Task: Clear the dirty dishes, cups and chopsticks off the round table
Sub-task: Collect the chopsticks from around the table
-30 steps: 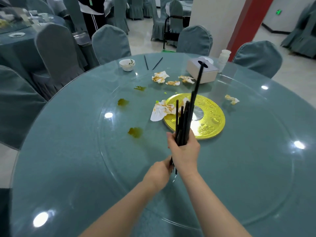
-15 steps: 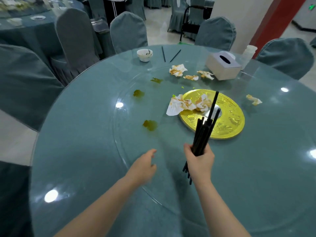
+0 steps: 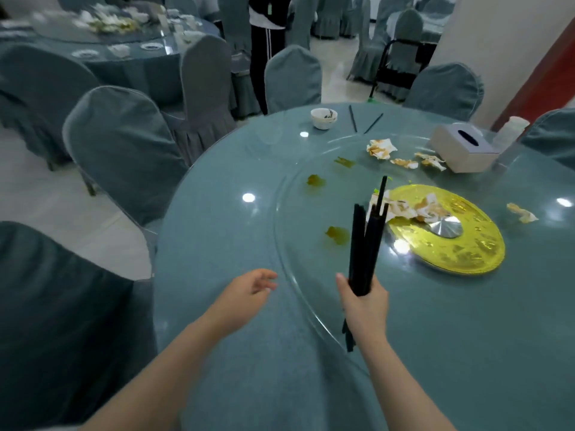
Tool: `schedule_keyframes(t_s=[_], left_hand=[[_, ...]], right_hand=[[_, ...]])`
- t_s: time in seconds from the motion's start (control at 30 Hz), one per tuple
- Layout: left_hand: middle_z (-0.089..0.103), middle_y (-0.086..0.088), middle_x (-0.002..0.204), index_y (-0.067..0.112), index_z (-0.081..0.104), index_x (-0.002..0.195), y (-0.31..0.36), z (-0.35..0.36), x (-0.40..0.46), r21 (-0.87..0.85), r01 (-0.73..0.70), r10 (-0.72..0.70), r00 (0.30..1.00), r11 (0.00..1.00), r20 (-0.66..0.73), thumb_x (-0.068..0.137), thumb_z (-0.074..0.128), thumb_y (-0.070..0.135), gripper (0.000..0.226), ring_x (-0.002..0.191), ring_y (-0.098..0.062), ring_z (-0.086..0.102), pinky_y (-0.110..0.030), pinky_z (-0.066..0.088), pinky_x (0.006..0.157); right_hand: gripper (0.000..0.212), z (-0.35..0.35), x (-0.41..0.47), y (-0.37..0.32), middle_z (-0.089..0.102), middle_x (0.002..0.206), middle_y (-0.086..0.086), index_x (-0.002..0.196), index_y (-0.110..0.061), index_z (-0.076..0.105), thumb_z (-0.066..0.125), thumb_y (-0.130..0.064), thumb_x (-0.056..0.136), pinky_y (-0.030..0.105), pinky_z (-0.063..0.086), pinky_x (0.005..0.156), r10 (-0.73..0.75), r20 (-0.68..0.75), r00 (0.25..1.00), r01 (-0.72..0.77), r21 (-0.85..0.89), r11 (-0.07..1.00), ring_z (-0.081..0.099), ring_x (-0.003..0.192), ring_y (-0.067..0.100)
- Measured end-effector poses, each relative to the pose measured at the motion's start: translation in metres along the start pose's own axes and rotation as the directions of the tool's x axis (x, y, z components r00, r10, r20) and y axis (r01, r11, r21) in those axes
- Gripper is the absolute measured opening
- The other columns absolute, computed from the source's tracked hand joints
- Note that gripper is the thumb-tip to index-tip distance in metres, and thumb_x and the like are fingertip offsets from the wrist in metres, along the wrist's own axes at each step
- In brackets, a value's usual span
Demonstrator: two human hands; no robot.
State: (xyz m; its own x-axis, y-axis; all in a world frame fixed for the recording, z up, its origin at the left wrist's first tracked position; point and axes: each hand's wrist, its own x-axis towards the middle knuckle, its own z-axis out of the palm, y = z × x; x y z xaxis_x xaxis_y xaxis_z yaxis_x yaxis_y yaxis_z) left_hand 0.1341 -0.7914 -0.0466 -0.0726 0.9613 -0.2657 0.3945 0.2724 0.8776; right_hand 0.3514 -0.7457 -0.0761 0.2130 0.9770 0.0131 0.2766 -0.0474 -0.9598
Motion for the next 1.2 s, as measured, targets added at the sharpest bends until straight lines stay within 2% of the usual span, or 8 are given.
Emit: schedule_keyframes(t_s=[0.17, 0.33, 0.5, 0.6, 0.77, 1.0, 1.1, 1.2], left_hand=[[0.065, 0.004, 0.101, 0.015, 0.057, 0.115, -0.016, -0.122, -0.072, -0.011, -0.06, 0.058, 0.993, 0.998, -0.107, 0.095, 0.049, 0.003, 0.025, 0.09, -0.005, 0.061, -0.004, 0.044, 0.073], [0.07, 0.012, 0.1, 0.029, 0.061, 0.107, -0.054, -0.26, -0.165, -0.035, -0.134, 0.121, 0.959, 0.99, -0.258, 0.095, 0.052, 0.008, 0.025, 0.092, 0.002, 0.064, -0.005, 0.045, 0.077], [0.069, 0.008, 0.098, 0.024, 0.06, 0.106, -0.111, -0.385, -0.255, -0.089, -0.138, 0.085, 0.892, 0.986, -0.445, 0.095, 0.05, 0.003, 0.026, 0.095, -0.006, 0.064, -0.016, 0.047, 0.087], [0.068, 0.005, 0.1, 0.017, 0.059, 0.114, -0.143, -0.447, -0.301, -0.106, -0.104, 0.032, 0.848, 0.989, -0.529, 0.095, 0.049, 0.001, 0.027, 0.093, -0.005, 0.063, -0.008, 0.046, 0.078], [0.07, 0.012, 0.1, 0.03, 0.061, 0.107, -0.199, -0.527, -0.351, -0.123, -0.025, -0.06, 0.766, 0.992, -0.64, 0.095, 0.05, 0.008, 0.027, 0.096, -0.002, 0.064, -0.019, 0.046, 0.081], [0.072, 0.014, 0.095, 0.03, 0.066, 0.088, -0.248, -0.623, -0.335, -0.086, 0.066, -0.107, 0.71, 0.994, -0.696, 0.091, 0.056, 0.013, 0.02, 0.092, -0.003, 0.066, -0.027, 0.049, 0.083], [0.069, 0.013, 0.102, 0.031, 0.065, 0.09, -0.257, -0.676, -0.294, -0.029, 0.081, -0.078, 0.706, 0.996, -0.703, 0.091, 0.058, 0.017, 0.016, 0.093, -0.013, 0.064, -0.035, 0.049, 0.085], [0.065, 0.014, 0.106, 0.033, 0.062, 0.097, -0.274, -0.733, -0.232, 0.013, 0.063, -0.039, 0.741, 0.998, -0.67, 0.093, 0.056, 0.016, 0.019, 0.094, -0.011, 0.062, -0.026, 0.049, 0.079]], right_hand=[[0.035, 0.089, -0.056, -0.066, 0.049, 0.046, 0.002, 0.061, -0.016, 0.045, 0.073, -0.026, 0.08, 0.031, 0.039, 0.047, -0.07, 0.17, 0.983, 0.062, 0.056, 0.997, 0.045, 0.043, 0.018], [0.035, 0.204, -0.144, -0.142, 0.047, 0.042, -0.003, 0.062, -0.015, 0.044, 0.072, -0.03, 0.08, 0.027, 0.039, 0.04, -0.159, 0.363, 0.918, 0.145, 0.064, 0.987, 0.046, 0.038, 0.015], [0.039, 0.326, -0.242, -0.209, 0.044, 0.042, -0.008, 0.058, -0.02, 0.041, 0.073, -0.031, 0.078, 0.024, 0.036, 0.04, -0.231, 0.536, 0.812, 0.218, 0.089, 0.972, 0.043, 0.039, 0.011], [0.037, 0.386, -0.291, -0.242, 0.046, 0.045, -0.005, 0.06, -0.019, 0.041, 0.072, -0.028, 0.078, 0.027, 0.039, 0.042, -0.235, 0.659, 0.715, 0.247, 0.077, 0.966, 0.046, 0.04, 0.013], [0.032, 0.474, -0.338, -0.274, 0.046, 0.049, 0.003, 0.067, -0.015, 0.043, 0.071, -0.027, 0.078, 0.028, 0.039, 0.043, -0.192, 0.796, 0.574, 0.251, 0.053, 0.967, 0.045, 0.04, 0.017], [0.029, 0.569, -0.343, -0.31, 0.046, 0.049, 0.0, 0.069, -0.015, 0.044, 0.069, -0.026, 0.079, 0.027, 0.039, 0.045, -0.151, 0.874, 0.461, 0.164, 0.084, 0.983, 0.044, 0.042, 0.019], [0.025, 0.616, -0.323, -0.322, 0.047, 0.05, 0.0, 0.074, -0.013, 0.047, 0.069, -0.023, 0.082, 0.026, 0.039, 0.044, -0.157, 0.873, 0.462, 0.135, 0.106, 0.985, 0.044, 0.043, 0.018], [0.025, 0.677, -0.287, -0.328, 0.047, 0.052, 0.002, 0.075, -0.012, 0.047, 0.069, -0.019, 0.083, 0.027, 0.039, 0.045, -0.127, 0.854, 0.505, 0.112, 0.081, 0.99, 0.044, 0.045, 0.019]])
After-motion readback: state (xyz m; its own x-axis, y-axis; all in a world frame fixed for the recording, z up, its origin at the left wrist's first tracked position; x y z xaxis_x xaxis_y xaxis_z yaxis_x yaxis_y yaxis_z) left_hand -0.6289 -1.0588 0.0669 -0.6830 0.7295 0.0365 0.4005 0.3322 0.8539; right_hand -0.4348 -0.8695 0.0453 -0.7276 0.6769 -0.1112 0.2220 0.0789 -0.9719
